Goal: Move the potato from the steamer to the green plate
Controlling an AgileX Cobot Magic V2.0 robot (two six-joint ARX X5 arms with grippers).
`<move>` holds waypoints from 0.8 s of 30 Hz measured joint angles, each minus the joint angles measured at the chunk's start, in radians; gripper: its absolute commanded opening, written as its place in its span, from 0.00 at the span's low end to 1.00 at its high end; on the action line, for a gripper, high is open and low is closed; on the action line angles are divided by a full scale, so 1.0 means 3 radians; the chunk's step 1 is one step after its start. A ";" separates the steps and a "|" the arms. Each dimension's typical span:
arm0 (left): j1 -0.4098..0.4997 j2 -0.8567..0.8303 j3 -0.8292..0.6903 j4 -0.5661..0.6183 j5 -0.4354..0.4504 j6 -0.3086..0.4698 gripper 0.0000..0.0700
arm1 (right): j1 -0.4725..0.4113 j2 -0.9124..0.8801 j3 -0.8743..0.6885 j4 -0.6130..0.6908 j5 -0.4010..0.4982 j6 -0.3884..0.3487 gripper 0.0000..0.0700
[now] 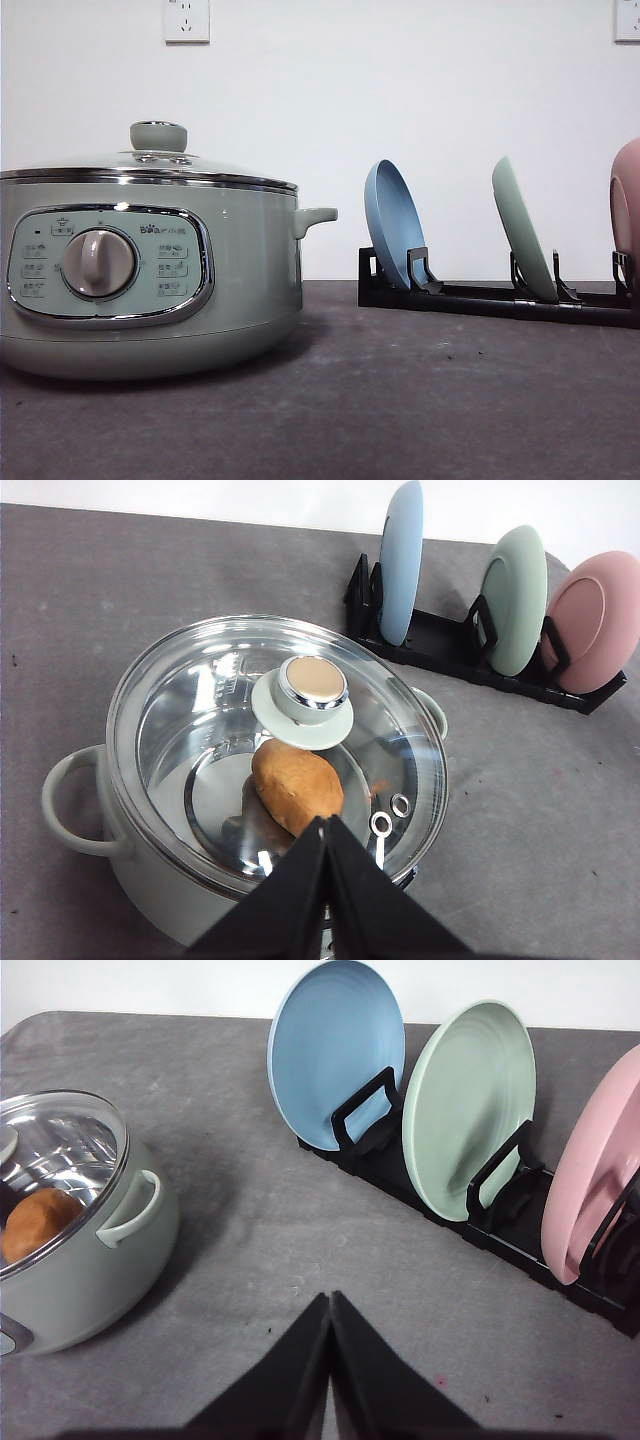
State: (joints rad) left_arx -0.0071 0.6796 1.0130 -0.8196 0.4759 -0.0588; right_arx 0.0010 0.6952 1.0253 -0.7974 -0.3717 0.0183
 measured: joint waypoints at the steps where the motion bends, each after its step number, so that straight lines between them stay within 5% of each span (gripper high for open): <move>1: 0.0000 0.0000 0.0001 0.0000 0.0000 0.0005 0.01 | 0.0000 0.0000 0.0002 0.0002 0.0002 -0.0011 0.01; 3: 0.0000 -0.0006 0.0003 0.0000 0.0000 0.0007 0.14 | 0.0000 -0.0004 0.0004 0.0001 0.0016 -0.0020 0.12; 6: 0.0000 -0.0006 0.0004 0.0000 0.0001 0.0007 0.51 | 0.0000 -0.0004 0.0004 0.0001 0.0016 -0.0039 0.50; 9: 0.0000 -0.0006 0.0004 0.0000 0.0001 0.0024 0.80 | 0.0000 -0.0003 0.0005 0.0002 0.0018 -0.0040 0.73; 24: 0.0000 -0.0006 0.0004 0.0000 0.0001 0.0044 0.82 | 0.0000 -0.0001 0.0005 0.0010 0.0019 -0.0033 0.75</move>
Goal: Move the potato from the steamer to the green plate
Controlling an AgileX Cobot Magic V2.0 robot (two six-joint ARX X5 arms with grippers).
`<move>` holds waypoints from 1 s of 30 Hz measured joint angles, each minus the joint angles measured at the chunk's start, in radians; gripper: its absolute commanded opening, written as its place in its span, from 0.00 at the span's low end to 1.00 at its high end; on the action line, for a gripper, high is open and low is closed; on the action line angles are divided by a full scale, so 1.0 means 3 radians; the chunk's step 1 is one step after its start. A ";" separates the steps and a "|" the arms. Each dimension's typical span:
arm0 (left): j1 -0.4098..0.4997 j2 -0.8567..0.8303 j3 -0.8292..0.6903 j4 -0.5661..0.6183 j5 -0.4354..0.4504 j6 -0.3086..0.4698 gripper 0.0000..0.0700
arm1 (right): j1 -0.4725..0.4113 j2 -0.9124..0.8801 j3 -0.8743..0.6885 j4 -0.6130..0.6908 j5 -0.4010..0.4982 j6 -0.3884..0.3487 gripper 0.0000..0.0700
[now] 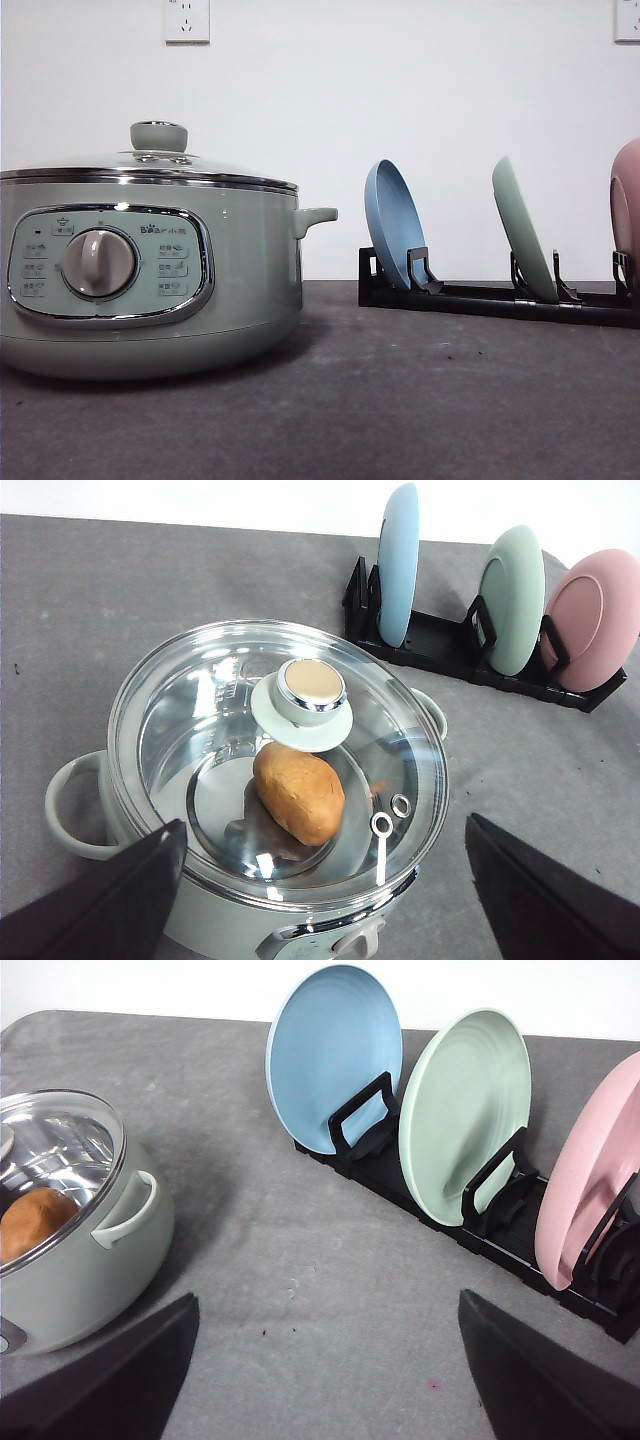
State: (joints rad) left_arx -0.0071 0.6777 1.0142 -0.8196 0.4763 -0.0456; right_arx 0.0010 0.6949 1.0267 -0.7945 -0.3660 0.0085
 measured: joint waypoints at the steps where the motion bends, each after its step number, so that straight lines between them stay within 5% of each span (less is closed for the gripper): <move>1: -0.0001 0.0000 0.0000 0.0000 0.0000 0.0001 0.82 | 0.0000 0.0004 0.0000 0.0016 0.0001 0.0013 0.75; 12: 0.0000 0.0000 0.0000 0.0001 0.0000 0.0001 0.82 | 0.0000 0.0579 0.0387 0.0436 -0.0003 0.0428 0.75; 30: 0.0000 0.0000 0.0000 0.0003 0.0000 0.0005 0.82 | 0.0054 0.2553 0.1823 0.0565 -0.0025 0.0538 0.75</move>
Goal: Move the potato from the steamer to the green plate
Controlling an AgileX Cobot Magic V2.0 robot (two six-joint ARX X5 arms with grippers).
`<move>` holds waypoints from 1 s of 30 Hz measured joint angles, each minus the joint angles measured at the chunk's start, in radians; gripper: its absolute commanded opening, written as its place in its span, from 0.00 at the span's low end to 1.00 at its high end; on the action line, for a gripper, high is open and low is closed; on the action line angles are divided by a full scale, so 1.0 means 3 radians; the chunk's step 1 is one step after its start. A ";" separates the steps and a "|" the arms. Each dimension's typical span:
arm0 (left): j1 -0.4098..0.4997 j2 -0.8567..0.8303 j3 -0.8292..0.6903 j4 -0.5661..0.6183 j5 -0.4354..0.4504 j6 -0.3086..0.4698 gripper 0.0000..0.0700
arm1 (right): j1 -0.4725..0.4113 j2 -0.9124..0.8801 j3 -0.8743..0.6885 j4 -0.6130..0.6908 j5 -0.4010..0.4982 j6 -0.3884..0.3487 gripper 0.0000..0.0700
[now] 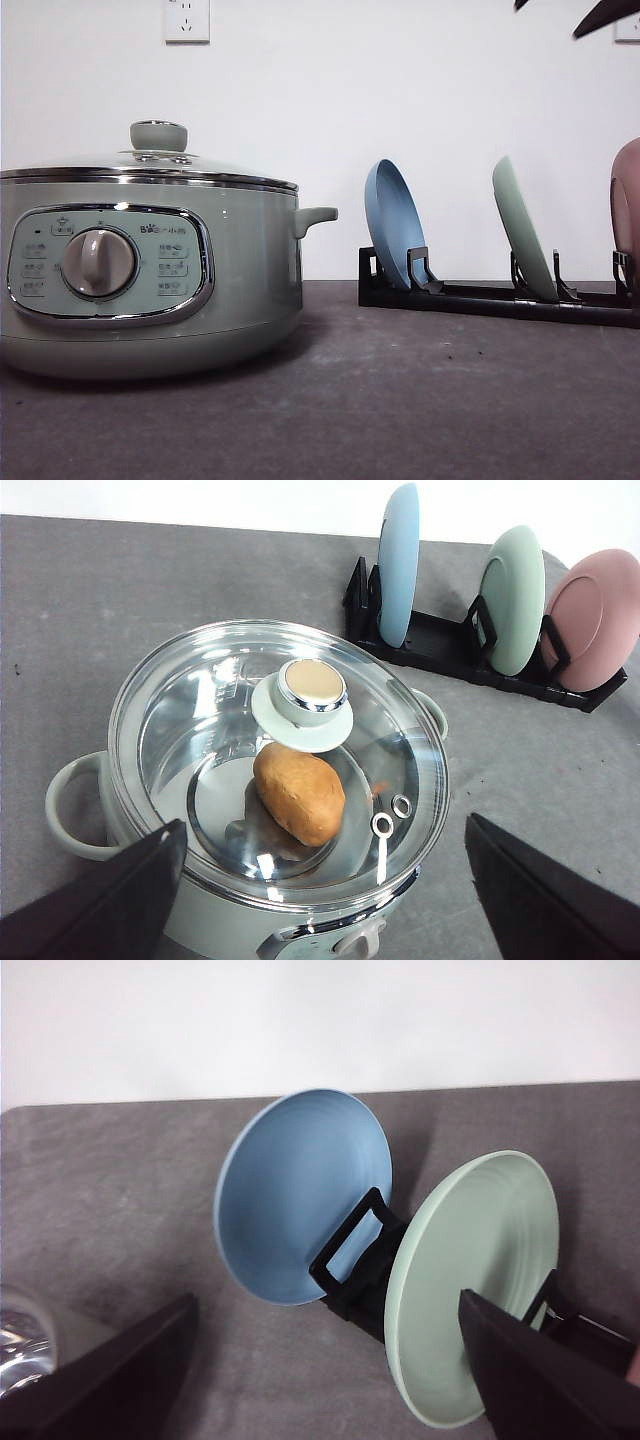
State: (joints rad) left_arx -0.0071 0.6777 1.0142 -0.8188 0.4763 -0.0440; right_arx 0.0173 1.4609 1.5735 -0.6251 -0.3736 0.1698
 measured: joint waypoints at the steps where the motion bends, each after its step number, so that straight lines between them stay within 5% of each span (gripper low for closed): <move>1: 0.0000 0.0000 0.0000 0.0000 0.0000 0.0001 0.82 | 0.0011 0.0082 0.0046 -0.0001 0.0002 0.0006 0.75; 21: 0.0000 0.0000 0.0000 0.0000 0.0000 0.0002 0.82 | 0.0121 0.1115 0.0179 0.0379 0.0124 0.0162 0.75; 30: 0.0000 0.0000 0.0000 0.0000 0.0000 0.0002 0.82 | 0.0121 0.1239 0.0179 0.0396 0.0193 0.0163 0.48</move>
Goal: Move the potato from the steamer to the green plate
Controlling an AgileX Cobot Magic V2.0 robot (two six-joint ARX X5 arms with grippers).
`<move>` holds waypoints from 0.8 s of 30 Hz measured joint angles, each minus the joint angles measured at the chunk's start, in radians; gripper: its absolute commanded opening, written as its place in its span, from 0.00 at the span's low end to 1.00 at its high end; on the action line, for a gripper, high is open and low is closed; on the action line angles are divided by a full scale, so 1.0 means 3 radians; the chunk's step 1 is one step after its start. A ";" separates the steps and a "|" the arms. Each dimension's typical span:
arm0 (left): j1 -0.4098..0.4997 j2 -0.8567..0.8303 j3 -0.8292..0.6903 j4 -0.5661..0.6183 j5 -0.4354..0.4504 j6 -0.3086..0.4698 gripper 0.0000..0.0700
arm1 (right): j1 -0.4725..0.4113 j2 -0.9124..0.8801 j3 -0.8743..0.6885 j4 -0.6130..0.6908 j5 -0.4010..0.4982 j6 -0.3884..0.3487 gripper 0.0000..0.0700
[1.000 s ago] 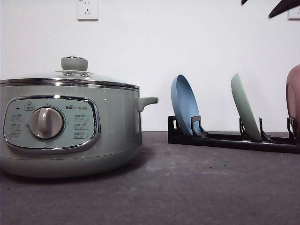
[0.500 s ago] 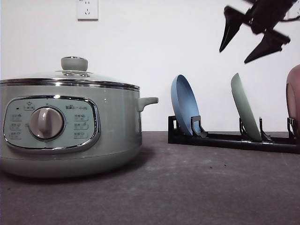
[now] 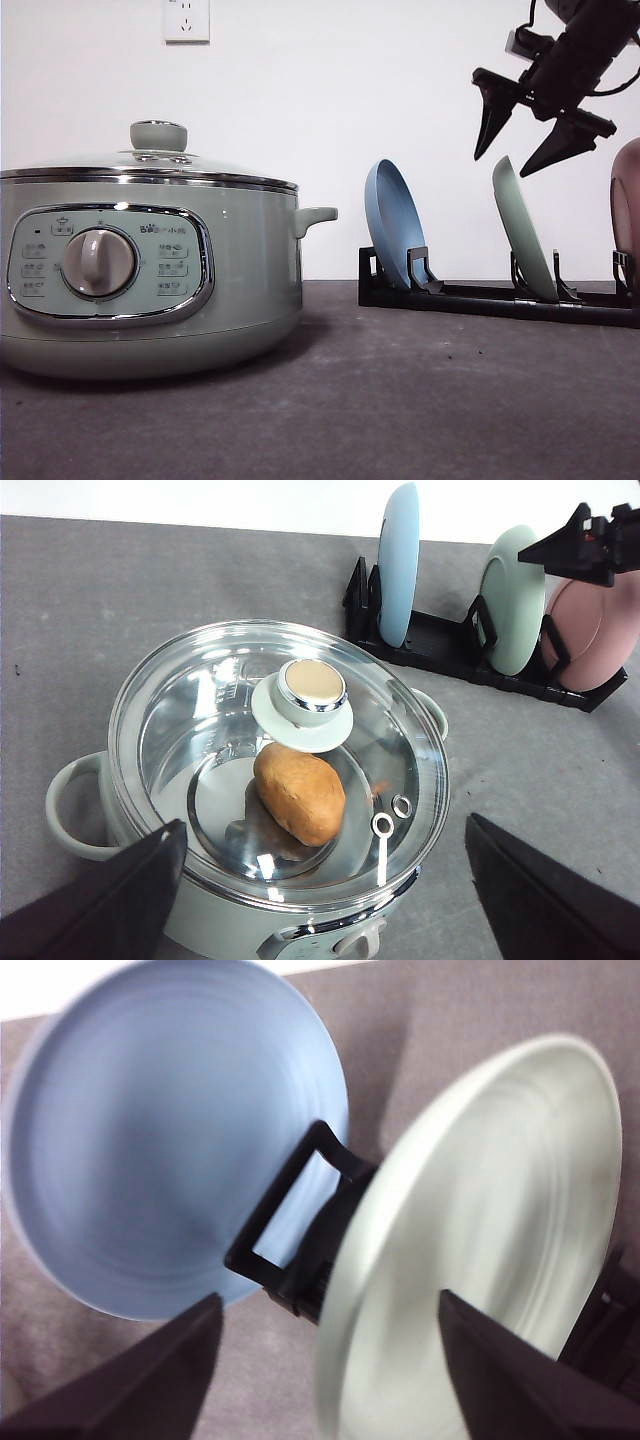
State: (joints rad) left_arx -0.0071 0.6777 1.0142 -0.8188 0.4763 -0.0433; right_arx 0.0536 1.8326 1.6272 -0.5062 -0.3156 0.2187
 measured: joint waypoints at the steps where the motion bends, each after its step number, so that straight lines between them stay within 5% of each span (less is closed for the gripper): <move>1: 0.0000 0.0000 0.0000 0.0000 0.0000 0.0000 0.82 | 0.0000 0.0022 0.0000 -0.0006 0.0004 -0.0001 0.43; 10: 0.0000 0.0000 0.0000 0.0000 0.0000 0.0000 0.82 | 0.0000 0.0066 0.0000 0.0008 0.0001 -0.0001 0.01; 24: 0.0000 0.0000 0.0000 0.0000 0.0000 0.0000 0.82 | 0.0009 0.0058 0.0000 0.0004 -0.0018 0.0050 0.01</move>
State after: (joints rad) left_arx -0.0071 0.6777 1.0142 -0.8188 0.4763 -0.0433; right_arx 0.0563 1.8501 1.6272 -0.5049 -0.3210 0.2337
